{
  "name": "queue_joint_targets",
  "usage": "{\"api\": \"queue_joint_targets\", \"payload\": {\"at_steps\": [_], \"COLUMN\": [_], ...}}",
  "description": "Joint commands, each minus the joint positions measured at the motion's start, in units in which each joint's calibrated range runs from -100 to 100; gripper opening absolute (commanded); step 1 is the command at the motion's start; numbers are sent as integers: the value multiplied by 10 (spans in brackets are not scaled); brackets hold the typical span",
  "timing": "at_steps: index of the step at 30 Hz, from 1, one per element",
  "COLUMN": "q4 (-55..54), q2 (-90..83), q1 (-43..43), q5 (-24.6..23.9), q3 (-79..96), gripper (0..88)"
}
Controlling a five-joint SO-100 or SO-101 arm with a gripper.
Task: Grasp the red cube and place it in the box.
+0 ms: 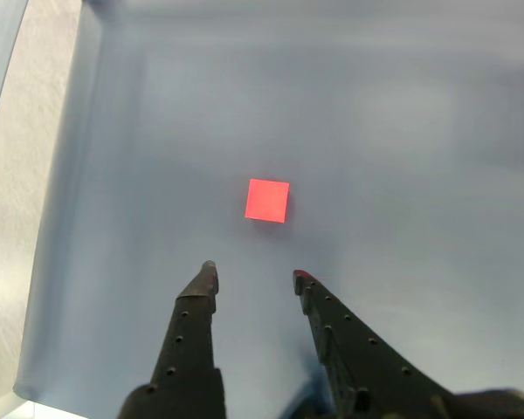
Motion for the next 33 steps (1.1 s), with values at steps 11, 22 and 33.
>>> {"api": "queue_joint_targets", "payload": {"at_steps": [11, 22, 33], "q4": [-85, -137, -165], "q2": [77, 134, 146], "q1": [5, 30, 48], "q5": [35, 46, 43], "q3": [-30, -30, 1], "gripper": [245, 267, 281]}}
